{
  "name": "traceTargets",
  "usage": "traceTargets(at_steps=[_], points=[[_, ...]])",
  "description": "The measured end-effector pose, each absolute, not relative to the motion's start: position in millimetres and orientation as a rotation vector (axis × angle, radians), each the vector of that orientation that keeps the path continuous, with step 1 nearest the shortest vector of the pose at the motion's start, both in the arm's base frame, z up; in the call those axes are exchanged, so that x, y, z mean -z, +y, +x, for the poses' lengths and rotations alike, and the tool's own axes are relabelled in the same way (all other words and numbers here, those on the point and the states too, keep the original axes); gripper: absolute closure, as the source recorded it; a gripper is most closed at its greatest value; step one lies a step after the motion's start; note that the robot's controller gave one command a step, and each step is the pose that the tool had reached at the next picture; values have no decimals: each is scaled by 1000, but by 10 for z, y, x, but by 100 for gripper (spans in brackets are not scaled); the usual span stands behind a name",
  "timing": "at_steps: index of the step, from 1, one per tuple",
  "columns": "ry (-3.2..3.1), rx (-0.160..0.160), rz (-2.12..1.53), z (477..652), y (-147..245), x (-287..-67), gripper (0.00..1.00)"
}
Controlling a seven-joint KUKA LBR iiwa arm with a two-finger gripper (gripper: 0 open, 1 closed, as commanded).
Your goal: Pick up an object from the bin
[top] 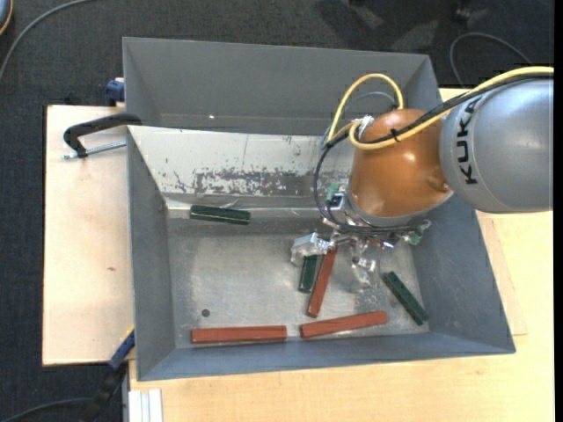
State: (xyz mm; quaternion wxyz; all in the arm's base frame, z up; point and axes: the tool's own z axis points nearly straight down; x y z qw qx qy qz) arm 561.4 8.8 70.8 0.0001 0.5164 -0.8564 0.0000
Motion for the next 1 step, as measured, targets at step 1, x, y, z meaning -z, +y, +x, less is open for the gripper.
traceTargets(at_steps=[1], points=[[-2692, 1, 1624, 5621, 103, -711, 100]])
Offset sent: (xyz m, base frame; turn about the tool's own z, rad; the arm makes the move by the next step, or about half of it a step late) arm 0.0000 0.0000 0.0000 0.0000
